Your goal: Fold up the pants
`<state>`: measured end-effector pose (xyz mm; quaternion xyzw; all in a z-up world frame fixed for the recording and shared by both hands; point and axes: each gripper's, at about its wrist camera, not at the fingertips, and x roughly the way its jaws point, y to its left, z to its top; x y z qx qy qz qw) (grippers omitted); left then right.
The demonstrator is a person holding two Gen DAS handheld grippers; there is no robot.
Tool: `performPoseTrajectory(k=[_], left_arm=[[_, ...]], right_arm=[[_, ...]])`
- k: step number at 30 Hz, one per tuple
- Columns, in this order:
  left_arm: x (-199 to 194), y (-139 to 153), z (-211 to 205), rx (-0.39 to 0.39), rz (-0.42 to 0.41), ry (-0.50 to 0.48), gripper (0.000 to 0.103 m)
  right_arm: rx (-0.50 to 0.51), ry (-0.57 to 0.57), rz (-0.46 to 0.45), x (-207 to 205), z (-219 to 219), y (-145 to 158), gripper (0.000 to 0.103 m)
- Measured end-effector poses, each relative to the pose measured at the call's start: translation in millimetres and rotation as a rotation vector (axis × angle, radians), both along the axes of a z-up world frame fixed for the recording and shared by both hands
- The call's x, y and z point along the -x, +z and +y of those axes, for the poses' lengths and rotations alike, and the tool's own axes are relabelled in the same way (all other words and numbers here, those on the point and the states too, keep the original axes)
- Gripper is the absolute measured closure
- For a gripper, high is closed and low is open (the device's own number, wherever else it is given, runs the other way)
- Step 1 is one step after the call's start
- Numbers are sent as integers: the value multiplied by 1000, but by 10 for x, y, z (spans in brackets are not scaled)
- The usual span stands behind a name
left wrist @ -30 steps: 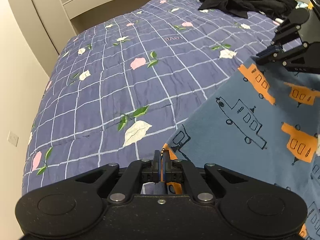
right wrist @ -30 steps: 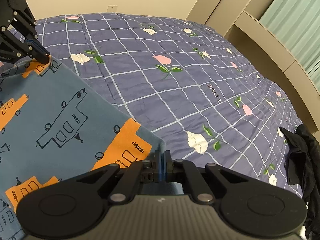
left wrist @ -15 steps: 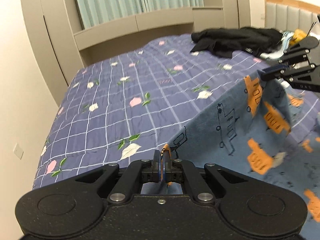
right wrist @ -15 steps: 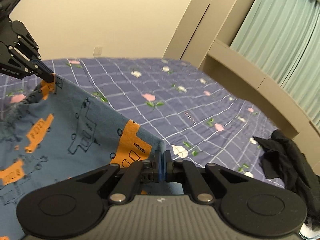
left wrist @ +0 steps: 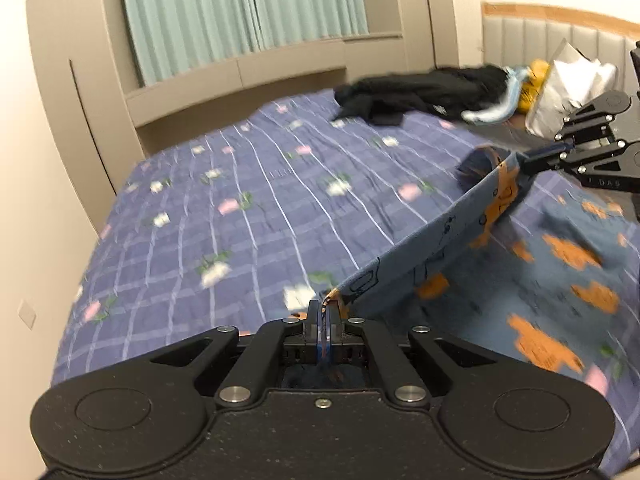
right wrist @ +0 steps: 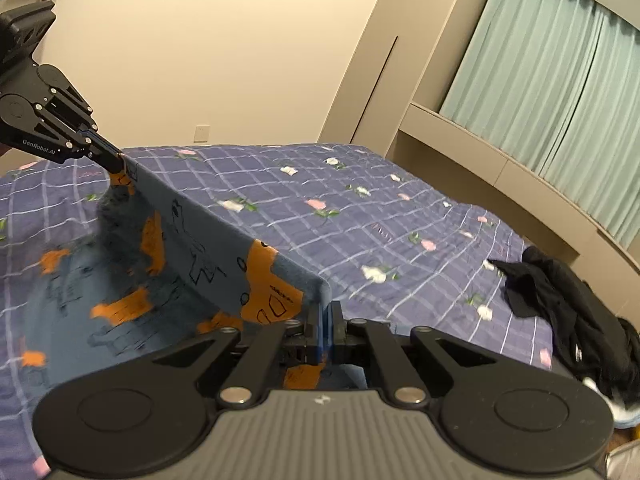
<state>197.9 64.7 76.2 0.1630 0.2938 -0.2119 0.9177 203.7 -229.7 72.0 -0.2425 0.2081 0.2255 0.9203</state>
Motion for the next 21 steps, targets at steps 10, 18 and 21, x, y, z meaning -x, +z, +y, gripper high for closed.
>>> performPoseTrajectory(k=[10,18,21], left_arm=[[478,-456,-23,6,95,-28,103],[715,-687,-50,-22,108,-33,103],[768,-696,-31,-23,114,-43,103]], right_arm=[[-25,-66,63,703,-86,-463,101],[-34,-104,56,1000,-73,-710,101],[-20,-105,48,1090,-55,-721,101]])
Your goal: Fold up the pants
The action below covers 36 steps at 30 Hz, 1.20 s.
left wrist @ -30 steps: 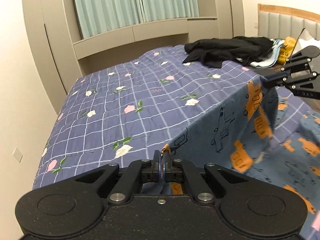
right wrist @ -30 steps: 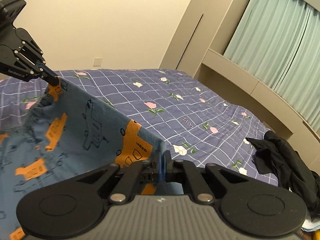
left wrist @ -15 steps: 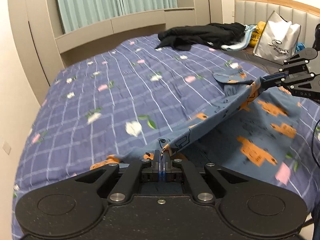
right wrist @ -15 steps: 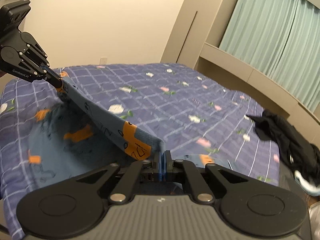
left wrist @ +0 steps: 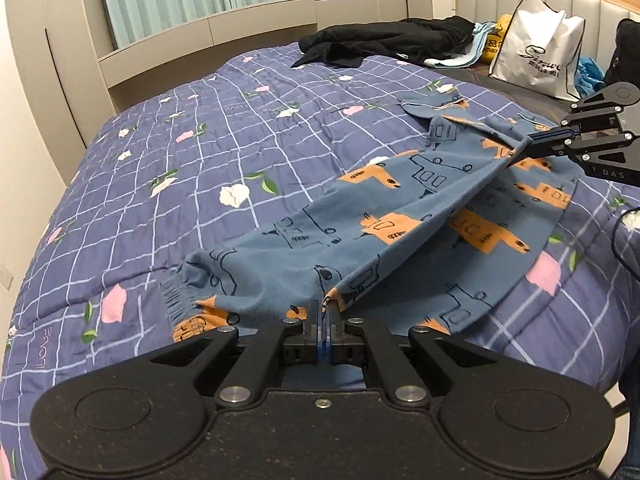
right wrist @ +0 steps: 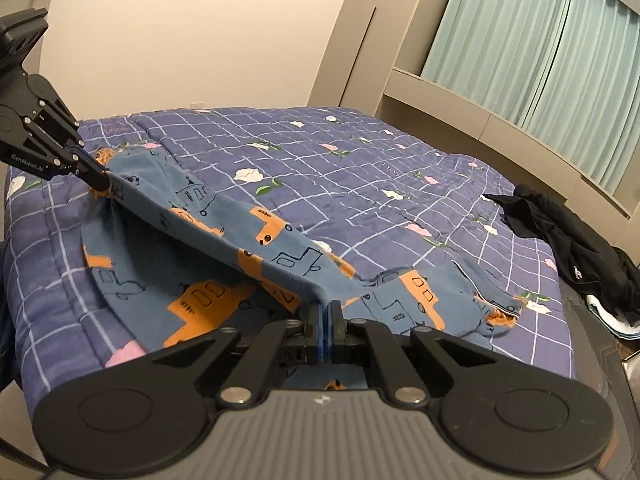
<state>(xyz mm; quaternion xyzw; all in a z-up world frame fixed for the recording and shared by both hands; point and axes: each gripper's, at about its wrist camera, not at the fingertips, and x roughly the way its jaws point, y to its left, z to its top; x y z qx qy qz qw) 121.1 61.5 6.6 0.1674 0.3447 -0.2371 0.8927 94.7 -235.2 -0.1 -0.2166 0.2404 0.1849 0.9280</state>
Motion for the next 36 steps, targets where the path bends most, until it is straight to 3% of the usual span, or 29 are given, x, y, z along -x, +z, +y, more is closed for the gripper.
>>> performPoseTrajectory(k=[9,14,18,19,22,26,28,32,36], left_arm=[[110,-188,-16,-46,36,-31,103],[109,-259,-40,-51,46,-23,103],[124,-265,-43,-49,51,-12,100],[122,-273,-46,-47,57,-8,99],[154,-266,-58,-33,66,8,87],[299,-195,-142,-1,23,-2,59],[331,-188,-238,23,5,-5,54],[326,-227,-504,60,-5,-53,54],[367,-284,-843,15,-61,-152,55]], right_arm=[[77,10,11,333,78,-119,103],[49,-17,57,293,48,-254,102],[-10,-54,61,244,-18,-231,88],[-17,-60,59,211,-24,-217,78],[1,-46,52,108,10,-176,63],[16,-22,76,22,-8,-101,45],[0,-45,87,-16,-65,-66,38],[-48,-112,100,-128,-107,-37,35],[-70,-134,125,-197,-36,-93,35]])
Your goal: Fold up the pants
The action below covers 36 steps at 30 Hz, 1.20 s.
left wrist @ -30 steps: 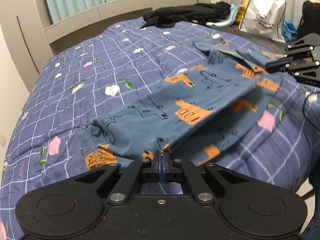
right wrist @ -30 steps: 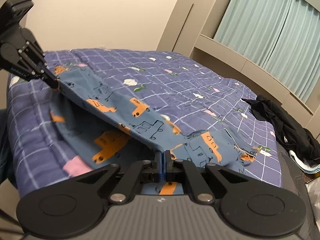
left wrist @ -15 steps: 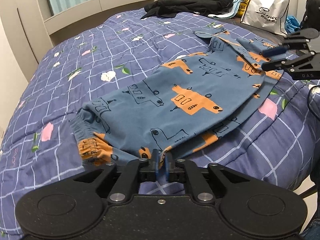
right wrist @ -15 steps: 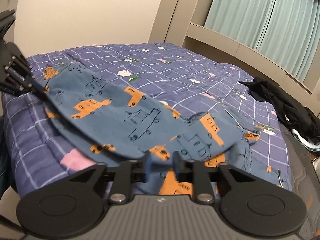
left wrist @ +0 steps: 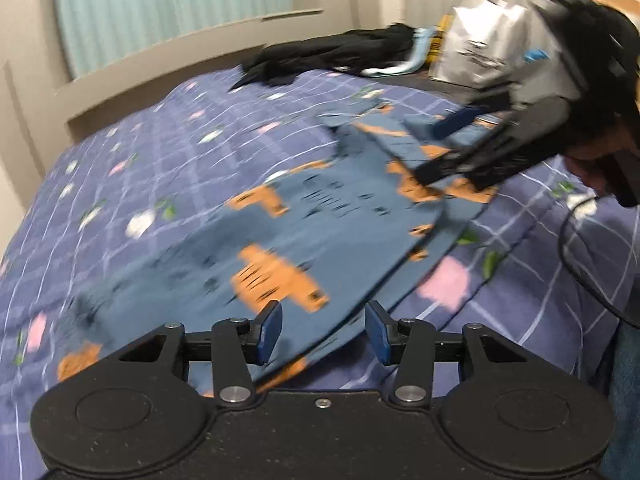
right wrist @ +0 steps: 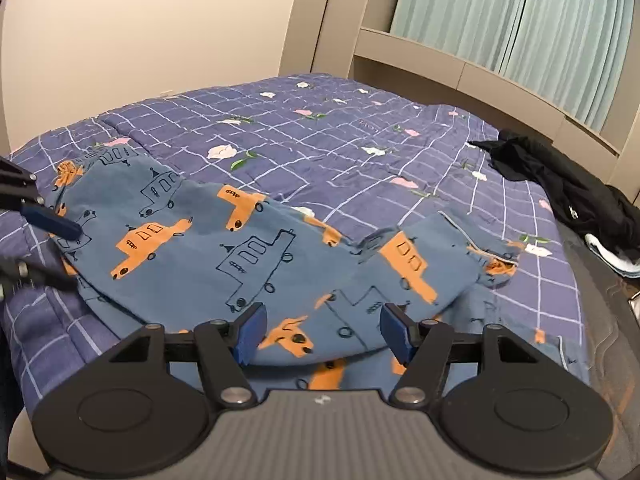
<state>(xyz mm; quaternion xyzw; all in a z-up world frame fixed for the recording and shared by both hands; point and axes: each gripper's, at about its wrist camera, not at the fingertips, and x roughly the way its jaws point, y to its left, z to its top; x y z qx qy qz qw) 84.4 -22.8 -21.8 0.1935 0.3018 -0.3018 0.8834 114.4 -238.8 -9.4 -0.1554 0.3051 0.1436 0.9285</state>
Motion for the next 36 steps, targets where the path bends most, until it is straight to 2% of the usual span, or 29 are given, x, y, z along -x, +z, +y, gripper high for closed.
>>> performPoseTrajectory(k=[1,3,7,9,11,14,23,27,31,32,33,34,35,36], left_arm=[[4,-17,-62,-16,-7,-18,56],[-18,-73,-169,-48,-10,-39,69],[-81,-126,-261,-72,-1,-51,83],[-81,-114,-264,-69,3,-60,100],[-83,-117,-277,-75,-8,-59,103],[-95,-118,-272,-68,-9,-59,103],[53,3,-212,-47,-38,-113,103],[113,-60,-208,-65,-28,-135,103],[60,-125,-217,-59,9,-116,101],[37,-110,-210,-44,27,-109,97],[23,-93,-203,-26,40,-99,89],[6,-71,-191,-2,52,-90,87],[-15,-51,-183,23,62,-82,81],[-36,-34,-180,43,69,-72,70]], right_arm=[[-5,-9,3,-11,23,-11,36],[-19,-35,16,-40,63,-25,39],[13,-109,32,-62,133,-89,51],[21,-130,44,-45,141,-125,60],[13,-150,54,-21,122,-155,87],[-23,-178,63,12,65,-190,98],[-128,-233,11,231,-99,13,101],[-147,-242,24,378,-115,33,101],[-161,-244,56,396,-131,-67,100],[-176,-243,59,381,-146,-83,98],[-185,-242,55,389,-165,-84,96],[-190,-239,48,392,-184,-72,91],[-196,-236,33,398,-216,-50,80],[-198,-237,20,407,-250,-32,70]])
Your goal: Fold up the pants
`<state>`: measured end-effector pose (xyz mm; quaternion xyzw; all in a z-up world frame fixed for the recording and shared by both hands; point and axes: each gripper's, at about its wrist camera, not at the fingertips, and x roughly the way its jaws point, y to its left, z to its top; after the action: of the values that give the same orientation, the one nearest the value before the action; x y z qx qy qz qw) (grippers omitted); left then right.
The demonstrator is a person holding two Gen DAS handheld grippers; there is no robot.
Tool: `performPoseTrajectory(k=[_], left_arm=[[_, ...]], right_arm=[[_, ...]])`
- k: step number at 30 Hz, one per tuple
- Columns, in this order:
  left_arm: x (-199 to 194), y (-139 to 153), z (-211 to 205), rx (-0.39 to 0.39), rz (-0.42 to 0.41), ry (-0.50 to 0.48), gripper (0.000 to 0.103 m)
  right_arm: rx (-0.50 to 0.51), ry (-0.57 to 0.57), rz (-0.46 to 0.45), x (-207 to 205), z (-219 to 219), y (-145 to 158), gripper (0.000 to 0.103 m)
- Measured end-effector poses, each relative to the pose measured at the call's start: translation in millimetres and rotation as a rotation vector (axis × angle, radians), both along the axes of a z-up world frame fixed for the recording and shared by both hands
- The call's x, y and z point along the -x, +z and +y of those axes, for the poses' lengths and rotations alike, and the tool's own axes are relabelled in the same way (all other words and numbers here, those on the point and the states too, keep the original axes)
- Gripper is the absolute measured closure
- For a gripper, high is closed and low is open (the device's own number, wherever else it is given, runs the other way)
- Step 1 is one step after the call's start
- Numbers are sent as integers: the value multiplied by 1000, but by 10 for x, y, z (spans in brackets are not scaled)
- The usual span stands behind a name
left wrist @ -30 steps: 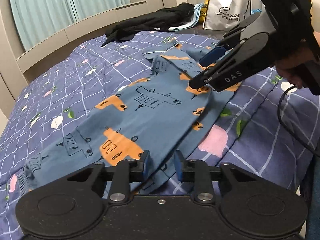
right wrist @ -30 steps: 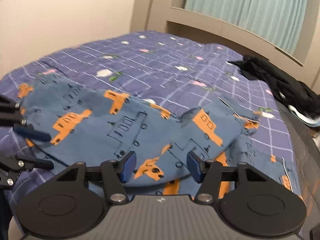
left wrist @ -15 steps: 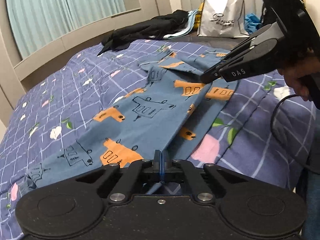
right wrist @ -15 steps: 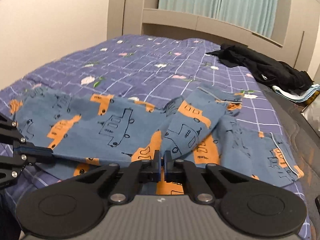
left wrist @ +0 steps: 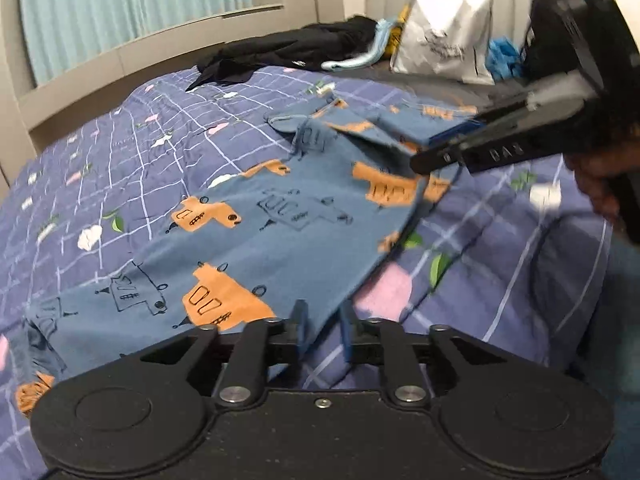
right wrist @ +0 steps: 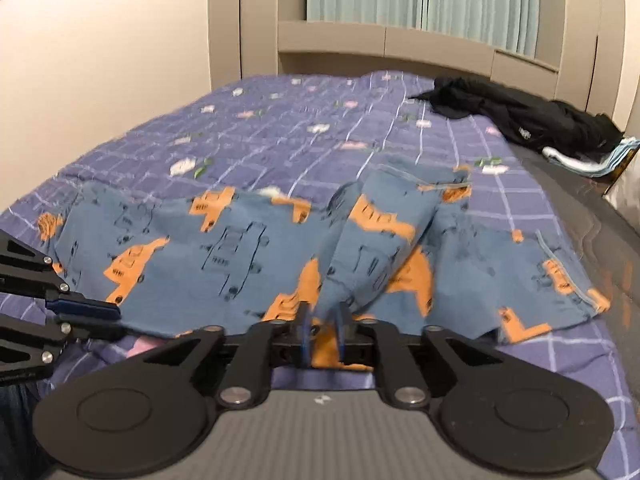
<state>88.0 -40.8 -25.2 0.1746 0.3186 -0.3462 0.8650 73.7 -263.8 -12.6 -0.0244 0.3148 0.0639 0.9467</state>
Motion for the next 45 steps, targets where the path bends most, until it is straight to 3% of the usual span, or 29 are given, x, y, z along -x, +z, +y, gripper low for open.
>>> performPoseTrajectory(k=[1,2,3,6,8,10,16,21,27,28,32,36,39,41,45], left_arm=[[-21,15,-9,23,6,15,62],[-49,27,-25,48,9,35,46],[-65,36,-54,67,9,50,34],[-148,66,-192,125,15,85,18],[-214,82,-321,154,17,105,14],[-279,91,-455,172,19,110,12],[-438,43,-807,153,29,128,12],[-536,-42,-863,135,42,168,8],[-621,-107,-785,161,70,215,5],[-634,-111,-768,170,76,220,5],[-639,-102,-702,211,77,236,1],[-647,-108,-645,241,78,259,1],[-681,-129,-622,258,103,287,1],[-703,-138,-588,285,120,307,1],[-712,-156,-548,314,129,324,1]], right_arm=[[2,-7,-10,1,-51,16,54],[3,-19,-21,0,-124,27,45],[0,-33,-26,-5,-215,30,44],[42,-110,-34,-51,-509,40,32],[55,-166,-37,-109,-763,46,20],[50,-216,-27,-182,-1040,65,15],[96,-307,46,-521,-1733,-31,19],[17,-350,114,-697,-2176,-159,30],[-97,-324,163,-733,-2386,-273,69],[-94,-321,154,-715,-2379,-264,83],[-31,-319,112,-659,-2292,-140,88],[17,-357,105,-637,-2355,-78,88],[49,-330,147,-662,-2334,-129,81],[90,-326,143,-668,-2273,-104,51],[152,-299,94,-732,-2095,65,38]])
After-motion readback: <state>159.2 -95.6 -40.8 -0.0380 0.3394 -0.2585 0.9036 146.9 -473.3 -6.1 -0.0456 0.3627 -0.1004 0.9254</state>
